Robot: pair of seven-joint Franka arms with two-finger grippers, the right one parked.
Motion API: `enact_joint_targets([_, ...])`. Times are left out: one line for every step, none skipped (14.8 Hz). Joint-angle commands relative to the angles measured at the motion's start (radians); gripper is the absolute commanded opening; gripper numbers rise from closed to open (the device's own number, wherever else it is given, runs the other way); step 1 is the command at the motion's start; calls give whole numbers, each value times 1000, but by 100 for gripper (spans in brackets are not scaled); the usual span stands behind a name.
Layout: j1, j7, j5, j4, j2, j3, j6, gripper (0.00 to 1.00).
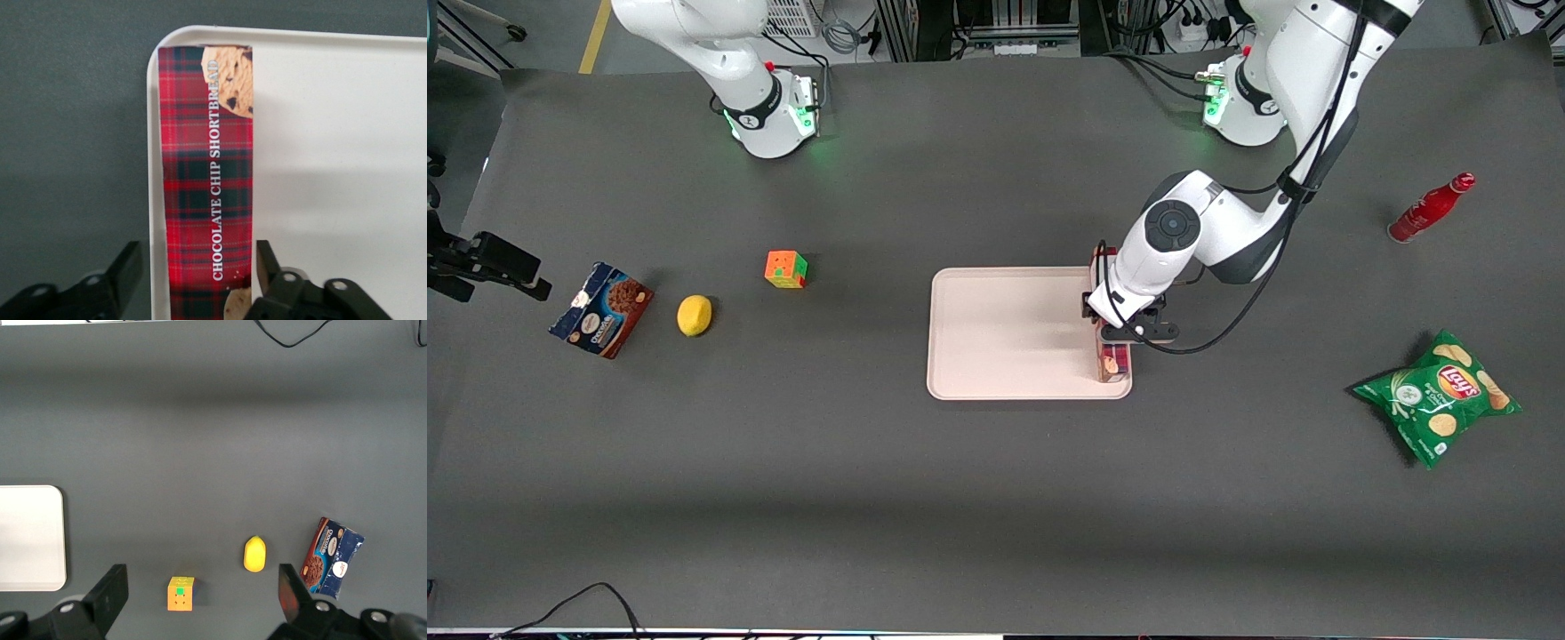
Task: Place red cookie box on tray
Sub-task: 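Lower the box onto the tray and open the left gripper, then raise the left gripper away from the box on the tray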
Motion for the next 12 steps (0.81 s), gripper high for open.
enact_joint_targets([-20,-36,13,35,5,13,-12,100])
enact_joint_targets([-19,-34,10,49,1,13,-24,100])
enact_joint_targets([-16,-33,9,55,-9,13,-44,100])
enact_joint_targets([-13,-27,10,67,-22,13,-84,100])
enact_joint_targets([-8,-19,9,84,-38,13,-128,100])
enact_joint_targets([0,-7,10,101,-58,13,-176,100])
enact_joint_targets([13,30,9,118,-76,11,-220,100])
enact_joint_targets([33,82,-7,130,-93,10,-260,100])
enact_joint_targets([47,145,-67,148,-110,11,-295,100])
enact_joint_targets([58,224,-139,176,-122,17,-340,100])
enact_joint_targets([72,305,-189,205,-136,40,-395,100])
enact_joint_targets([81,370,-203,227,-151,72,-439,100])
